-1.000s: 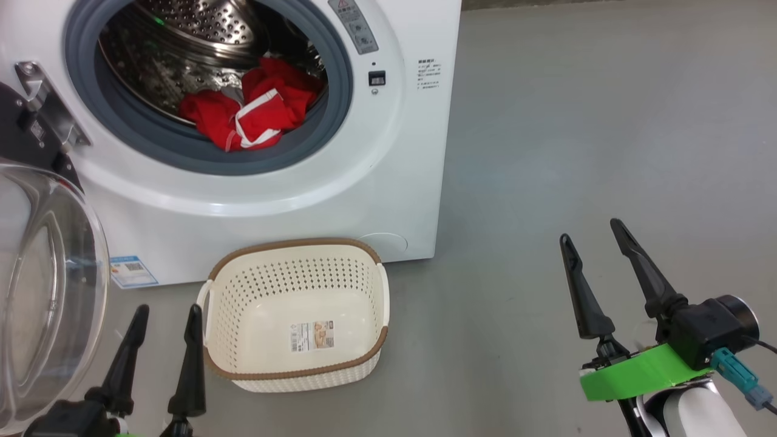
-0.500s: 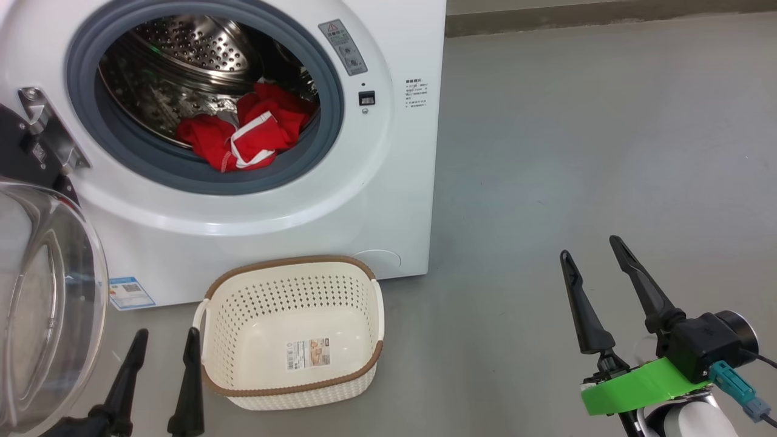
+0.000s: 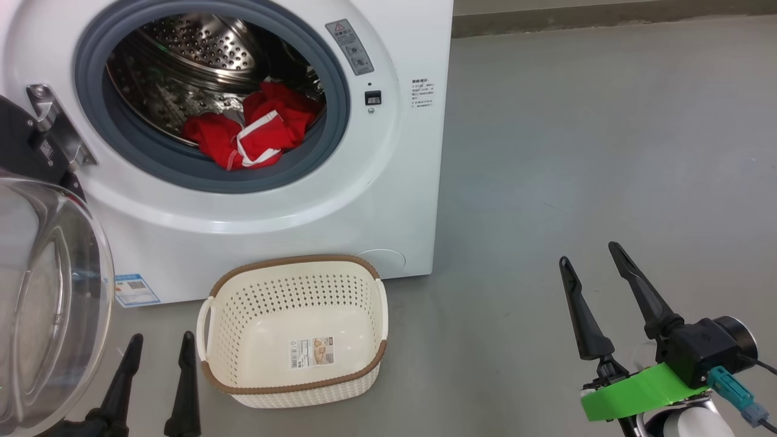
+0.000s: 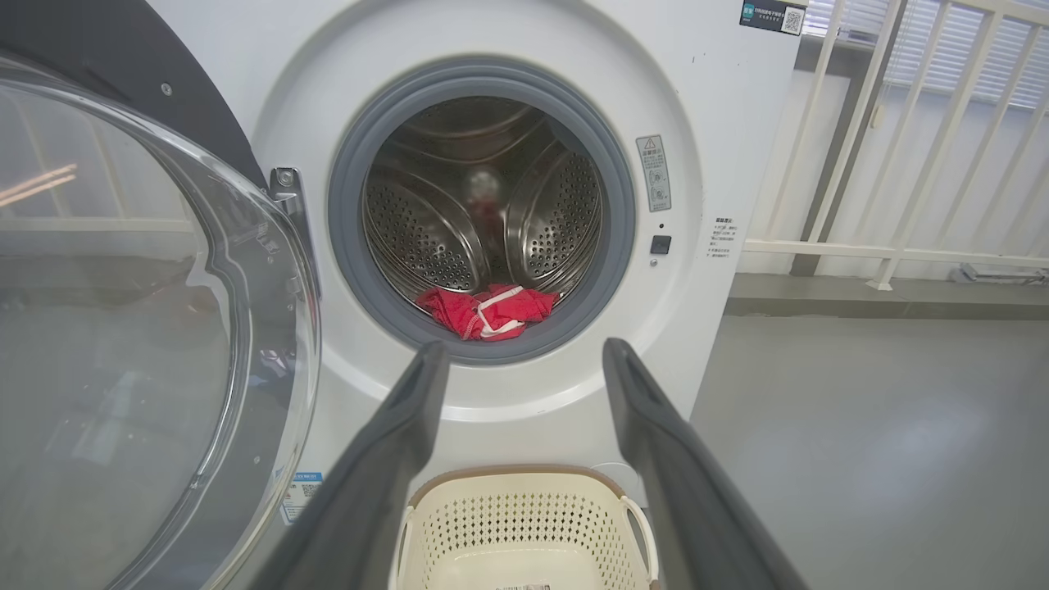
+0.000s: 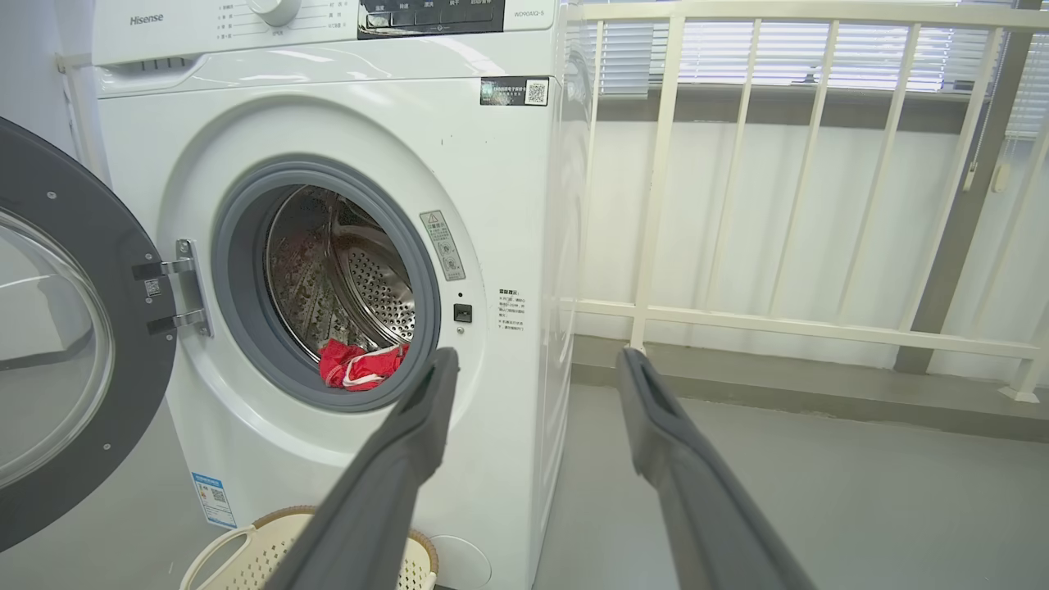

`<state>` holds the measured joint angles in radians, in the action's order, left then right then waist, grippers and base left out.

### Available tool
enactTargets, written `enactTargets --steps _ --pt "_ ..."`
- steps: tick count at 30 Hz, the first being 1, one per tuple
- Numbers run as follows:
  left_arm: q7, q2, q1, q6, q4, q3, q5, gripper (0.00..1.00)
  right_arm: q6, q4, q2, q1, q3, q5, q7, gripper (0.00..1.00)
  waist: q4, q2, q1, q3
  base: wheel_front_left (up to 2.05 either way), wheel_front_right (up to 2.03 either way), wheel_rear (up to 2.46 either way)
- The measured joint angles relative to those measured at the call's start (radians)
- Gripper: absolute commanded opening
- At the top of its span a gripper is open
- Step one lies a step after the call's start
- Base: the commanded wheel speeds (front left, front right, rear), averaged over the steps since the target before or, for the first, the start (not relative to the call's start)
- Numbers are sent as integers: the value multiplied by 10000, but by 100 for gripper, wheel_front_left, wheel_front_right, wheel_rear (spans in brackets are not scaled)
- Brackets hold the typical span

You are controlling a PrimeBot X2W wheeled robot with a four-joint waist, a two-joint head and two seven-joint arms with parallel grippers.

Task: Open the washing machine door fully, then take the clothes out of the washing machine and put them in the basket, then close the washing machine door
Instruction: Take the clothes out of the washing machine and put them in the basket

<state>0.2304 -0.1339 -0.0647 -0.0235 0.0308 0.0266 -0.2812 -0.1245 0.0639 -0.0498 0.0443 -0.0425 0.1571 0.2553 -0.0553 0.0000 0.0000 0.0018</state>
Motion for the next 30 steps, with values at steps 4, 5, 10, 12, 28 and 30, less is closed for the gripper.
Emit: enactTargets --steps 4,5,10,12,28,30 --pt "-2 -10 0 65 12 2 0 100 0 0 2 0 -19 13 0 100 17 0 0 24 34 -34 0" --pt "0 -15 0 67 12 0 0 100 0 2 2 0 -19 17 0 100 22 0 0 30 68 -68 0" --pt "0 -31 0 71 12 0 -2 100 0 6 2 0 -42 90 0 100 28 0 0 44 123 -123 0" --pt "0 -38 0 73 12 -2 -2 100 0 6 4 0 -50 92 0 100 35 0 0 56 155 -155 0" --pt "104 -36 21 391 -61 -88 90 100 0 8 6 3 -59 98 0 100 94 0 -1 307 48 -48 0" --pt "121 -17 26 420 -109 -67 90 100 0 8 6 4 -73 100 0 100 96 0 0 342 0 0 0"
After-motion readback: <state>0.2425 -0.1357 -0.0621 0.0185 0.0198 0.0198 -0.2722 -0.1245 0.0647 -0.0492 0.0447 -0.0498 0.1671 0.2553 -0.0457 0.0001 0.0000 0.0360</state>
